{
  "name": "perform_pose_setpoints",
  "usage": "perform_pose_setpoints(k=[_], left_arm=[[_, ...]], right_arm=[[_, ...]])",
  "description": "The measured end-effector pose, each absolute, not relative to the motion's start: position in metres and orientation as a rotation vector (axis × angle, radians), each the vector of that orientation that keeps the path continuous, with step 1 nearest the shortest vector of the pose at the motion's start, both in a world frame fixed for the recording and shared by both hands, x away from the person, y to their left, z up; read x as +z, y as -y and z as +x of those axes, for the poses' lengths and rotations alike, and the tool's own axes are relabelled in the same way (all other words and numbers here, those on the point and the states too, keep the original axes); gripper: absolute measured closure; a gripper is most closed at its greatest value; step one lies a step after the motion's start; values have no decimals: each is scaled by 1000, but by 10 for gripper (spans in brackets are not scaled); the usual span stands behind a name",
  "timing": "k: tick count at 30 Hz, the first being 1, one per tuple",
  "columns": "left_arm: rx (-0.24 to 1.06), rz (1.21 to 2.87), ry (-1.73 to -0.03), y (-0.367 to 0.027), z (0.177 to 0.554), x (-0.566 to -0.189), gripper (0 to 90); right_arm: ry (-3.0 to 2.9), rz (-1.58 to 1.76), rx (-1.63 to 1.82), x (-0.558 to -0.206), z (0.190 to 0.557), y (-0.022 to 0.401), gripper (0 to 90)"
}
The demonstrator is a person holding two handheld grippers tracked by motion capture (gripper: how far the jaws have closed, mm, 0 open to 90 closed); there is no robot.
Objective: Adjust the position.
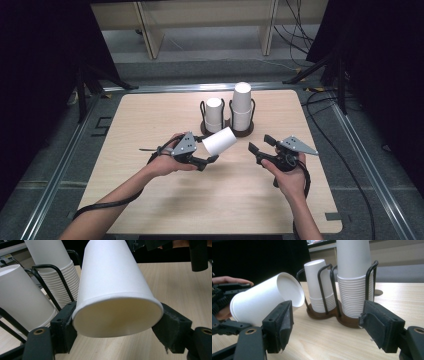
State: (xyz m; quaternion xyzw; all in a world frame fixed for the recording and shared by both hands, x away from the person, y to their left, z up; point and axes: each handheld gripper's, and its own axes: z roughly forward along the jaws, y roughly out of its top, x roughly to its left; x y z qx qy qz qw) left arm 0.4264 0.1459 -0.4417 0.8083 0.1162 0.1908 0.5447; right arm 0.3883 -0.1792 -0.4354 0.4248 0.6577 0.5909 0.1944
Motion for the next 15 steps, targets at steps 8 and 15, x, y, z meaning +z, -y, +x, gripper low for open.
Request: perform_pose_setpoints(k=[8, 15], left_arm=[[404, 1982, -219, -149, 431, -438, 255], [364, 2023, -183, -152, 433, -434, 255]], right_arm=[[-1857, 1188, 1670, -440, 388, 181, 258], [-1865, 1179, 1634, -440, 386, 183, 258]])
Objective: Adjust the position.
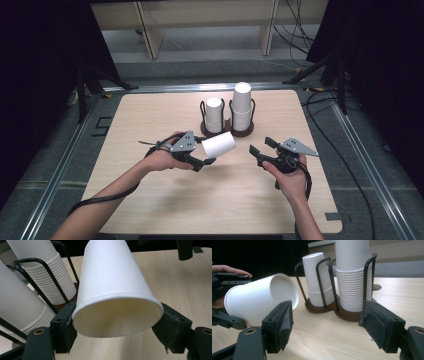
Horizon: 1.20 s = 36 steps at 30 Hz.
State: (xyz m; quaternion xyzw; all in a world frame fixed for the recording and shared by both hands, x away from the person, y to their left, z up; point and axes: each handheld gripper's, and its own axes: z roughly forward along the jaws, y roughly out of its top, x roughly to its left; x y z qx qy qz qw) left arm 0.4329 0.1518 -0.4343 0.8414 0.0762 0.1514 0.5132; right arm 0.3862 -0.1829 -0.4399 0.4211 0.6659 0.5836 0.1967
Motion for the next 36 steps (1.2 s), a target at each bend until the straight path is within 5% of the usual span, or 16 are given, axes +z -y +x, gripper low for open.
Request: perform_pose_setpoints(k=[36], left_arm=[[250, 2221, -1, -164, 442, -423, 263]], right_arm=[[-2029, 1033, 1581, -447, 388, 177, 256]])
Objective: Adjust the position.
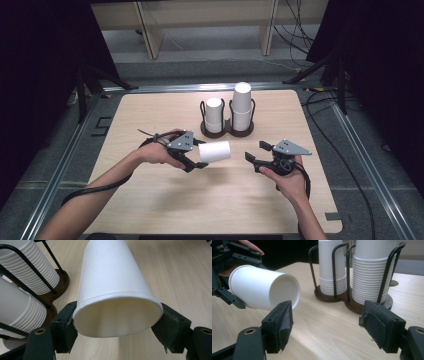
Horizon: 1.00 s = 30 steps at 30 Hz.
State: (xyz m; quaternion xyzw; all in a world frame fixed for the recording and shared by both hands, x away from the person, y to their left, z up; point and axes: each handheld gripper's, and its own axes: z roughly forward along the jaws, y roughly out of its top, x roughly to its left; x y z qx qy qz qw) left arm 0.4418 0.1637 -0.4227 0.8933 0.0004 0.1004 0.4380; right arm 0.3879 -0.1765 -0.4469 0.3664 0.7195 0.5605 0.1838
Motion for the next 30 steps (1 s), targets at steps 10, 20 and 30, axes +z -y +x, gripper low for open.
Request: perform_pose_setpoints(k=[10, 20, 30], left_arm=[[231, 2260, 38, -161, 440, -420, 264], [235, 2288, 90, -161, 438, -416, 264], [223, 2313, 118, -161, 437, -416, 264]], right_arm=[[-2103, 963, 1583, -452, 388, 172, 257], [-2233, 886, 1600, -451, 389, 165, 260], [-2313, 831, 1527, -454, 392, 163, 259]])
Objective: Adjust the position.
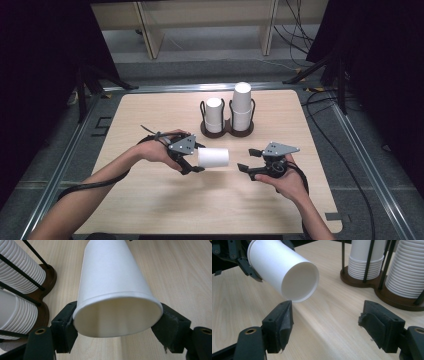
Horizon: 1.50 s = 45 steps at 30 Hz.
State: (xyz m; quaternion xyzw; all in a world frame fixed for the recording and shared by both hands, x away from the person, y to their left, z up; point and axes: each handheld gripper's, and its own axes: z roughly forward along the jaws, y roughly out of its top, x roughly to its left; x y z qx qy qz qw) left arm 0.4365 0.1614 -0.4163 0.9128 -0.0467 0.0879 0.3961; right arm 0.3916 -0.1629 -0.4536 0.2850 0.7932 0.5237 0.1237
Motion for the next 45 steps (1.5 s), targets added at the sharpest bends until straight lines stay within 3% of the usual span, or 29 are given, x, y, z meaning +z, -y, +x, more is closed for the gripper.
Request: perform_pose_setpoints(k=[45], left_arm=[[180, 2475, 258, -152, 431, -402, 272]], right_arm=[[-2562, 639, 1415, -448, 392, 142, 256]])
